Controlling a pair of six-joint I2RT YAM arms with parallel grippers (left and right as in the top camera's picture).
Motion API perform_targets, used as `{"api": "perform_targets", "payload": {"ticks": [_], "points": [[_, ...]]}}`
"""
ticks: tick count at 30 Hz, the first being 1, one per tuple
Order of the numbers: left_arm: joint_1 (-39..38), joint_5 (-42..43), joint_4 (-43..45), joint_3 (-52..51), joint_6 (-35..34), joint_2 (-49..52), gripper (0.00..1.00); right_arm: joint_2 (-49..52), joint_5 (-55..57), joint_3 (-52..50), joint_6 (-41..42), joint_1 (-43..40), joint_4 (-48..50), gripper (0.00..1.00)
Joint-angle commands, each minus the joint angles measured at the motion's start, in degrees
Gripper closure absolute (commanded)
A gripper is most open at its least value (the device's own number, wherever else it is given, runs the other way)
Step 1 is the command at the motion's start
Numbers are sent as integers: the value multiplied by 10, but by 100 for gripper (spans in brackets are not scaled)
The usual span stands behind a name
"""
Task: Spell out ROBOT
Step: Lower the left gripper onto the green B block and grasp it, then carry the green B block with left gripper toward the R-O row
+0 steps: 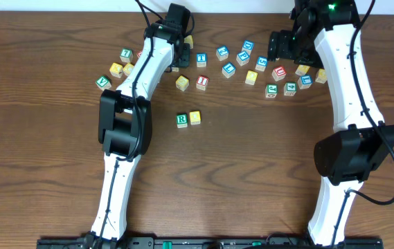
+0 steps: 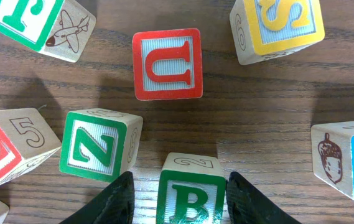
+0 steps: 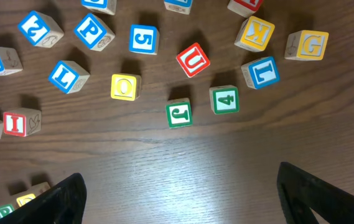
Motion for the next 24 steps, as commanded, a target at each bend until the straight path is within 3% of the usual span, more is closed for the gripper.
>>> {"api": "perform_targets", "payload": {"ticks": [1, 8, 13, 24], "points": [[2, -9, -2, -6, 8, 14, 59, 3, 9, 8, -7, -5, 2, 7], [2, -9, -2, -6, 8, 14, 62, 3, 9, 8, -7, -5, 3, 6], [2, -9, -6, -15, 7, 16, 56, 3, 9, 8, -7, -5, 2, 6], [2, -9, -9, -21, 5, 16, 56, 3, 9, 8, -7, -5, 3, 5]]}}
